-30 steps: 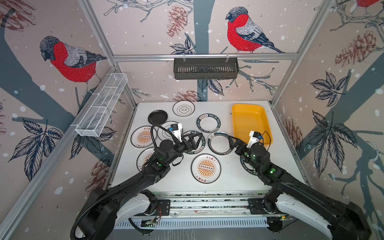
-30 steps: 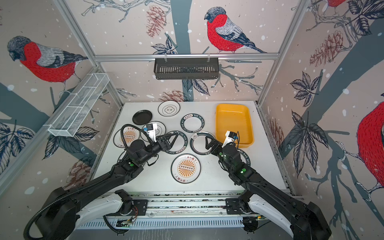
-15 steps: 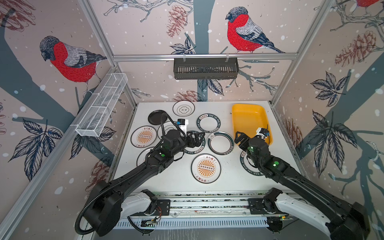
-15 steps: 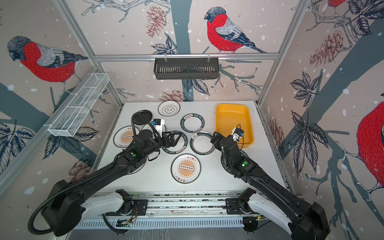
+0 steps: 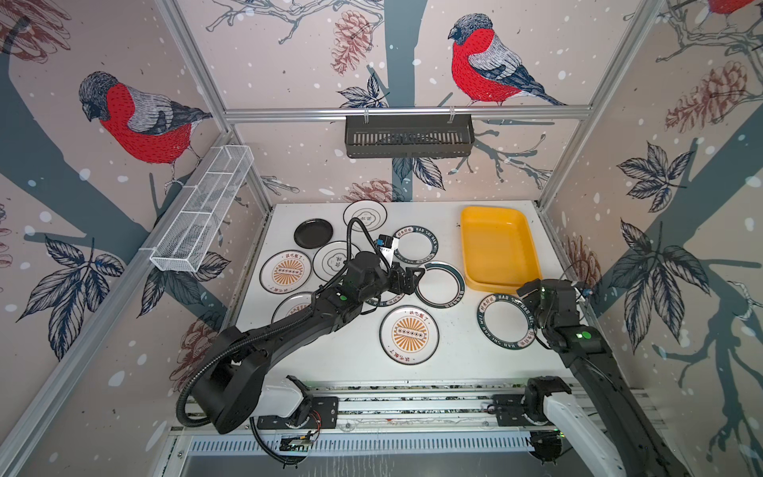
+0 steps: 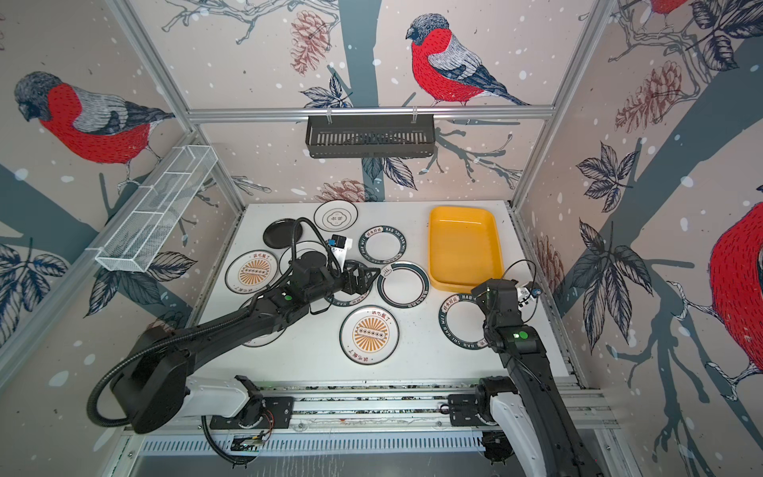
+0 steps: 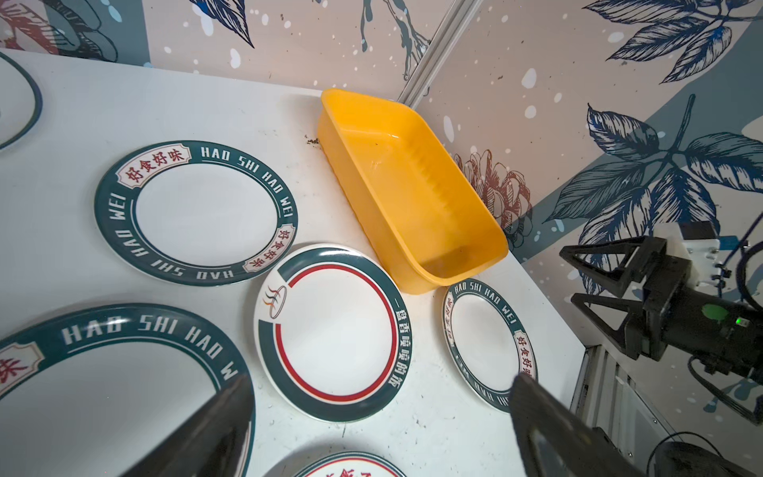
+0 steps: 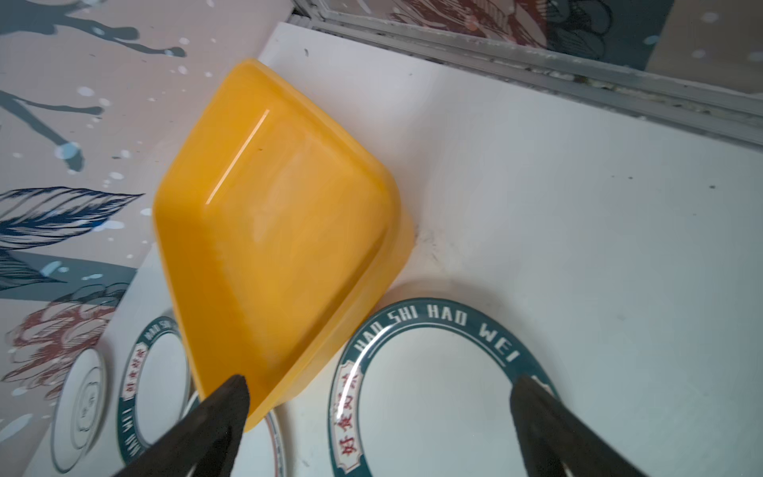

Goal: Place the plates into the plastic bin on the countertop

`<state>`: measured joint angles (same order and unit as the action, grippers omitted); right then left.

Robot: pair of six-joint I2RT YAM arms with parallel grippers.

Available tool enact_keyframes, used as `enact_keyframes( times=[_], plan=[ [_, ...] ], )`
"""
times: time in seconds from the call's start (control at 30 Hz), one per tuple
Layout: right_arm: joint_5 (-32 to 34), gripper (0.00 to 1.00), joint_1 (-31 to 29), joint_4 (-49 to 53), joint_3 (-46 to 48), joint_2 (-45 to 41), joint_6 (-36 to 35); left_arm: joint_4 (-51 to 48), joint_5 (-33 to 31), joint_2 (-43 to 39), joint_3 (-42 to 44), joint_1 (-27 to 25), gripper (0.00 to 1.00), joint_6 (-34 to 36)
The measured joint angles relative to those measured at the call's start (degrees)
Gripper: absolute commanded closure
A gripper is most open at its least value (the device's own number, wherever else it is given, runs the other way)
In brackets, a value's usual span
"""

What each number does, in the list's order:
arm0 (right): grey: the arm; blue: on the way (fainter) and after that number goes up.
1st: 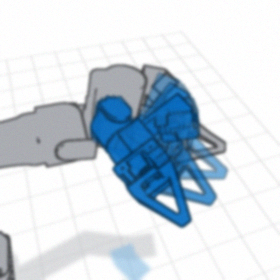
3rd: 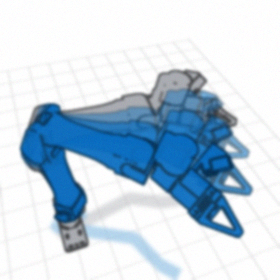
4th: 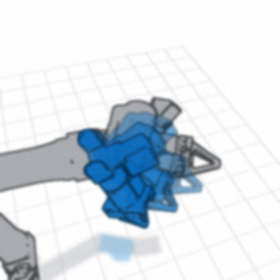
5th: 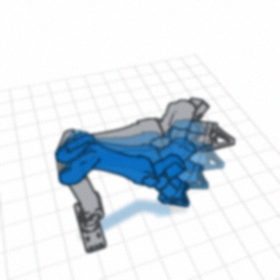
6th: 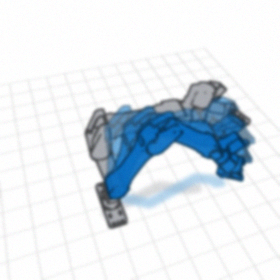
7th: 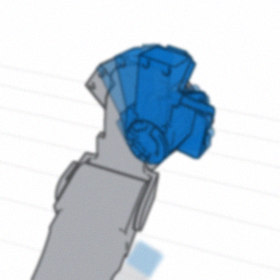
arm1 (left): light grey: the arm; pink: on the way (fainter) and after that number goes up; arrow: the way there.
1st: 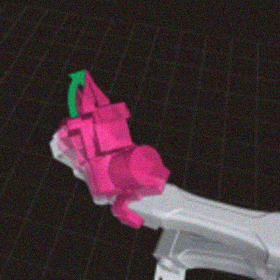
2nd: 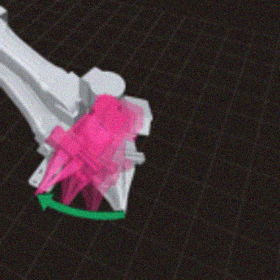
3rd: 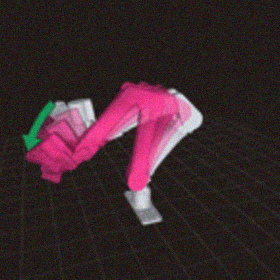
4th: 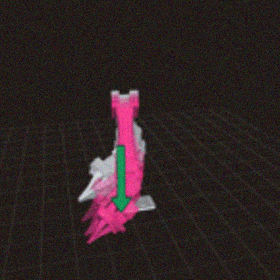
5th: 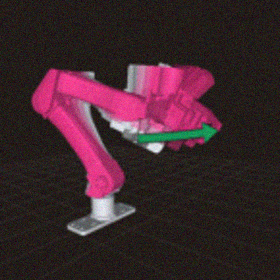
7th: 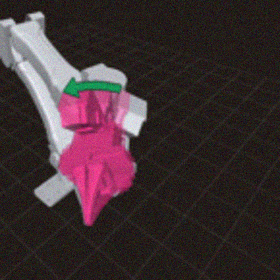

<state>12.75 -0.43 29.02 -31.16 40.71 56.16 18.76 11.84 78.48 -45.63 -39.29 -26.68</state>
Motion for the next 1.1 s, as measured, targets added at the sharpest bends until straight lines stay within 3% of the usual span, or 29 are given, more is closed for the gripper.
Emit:
enact_keyframes(
  times=[0.17,0.4,0.63,1.1],
  plan=[
    [-10.1,0.0,13.35,1.33,2.45,0.85,-7.76,0.11,-1.64,2.23,-0.87,-1.77,0.03,-1.14],
    [-23.89,0.0,23.76,2.71,4.7,5.84,-16.06,-1.11,-2.89,5.57,-5.7,-4.2,0.03,-1.92],
    [-29.11,0.0,25.22,4.87,4.74,7.82,-18.8,0.11,-1.2,5.84,-4.44,-5.09,0.03,-4.02],
    [-26.43,0.0,25.75,8.57,2.78,7.04,-17.11,1.81,11.93,11.3,-6.88,-5.14,0.04,0.31]
  ],
)
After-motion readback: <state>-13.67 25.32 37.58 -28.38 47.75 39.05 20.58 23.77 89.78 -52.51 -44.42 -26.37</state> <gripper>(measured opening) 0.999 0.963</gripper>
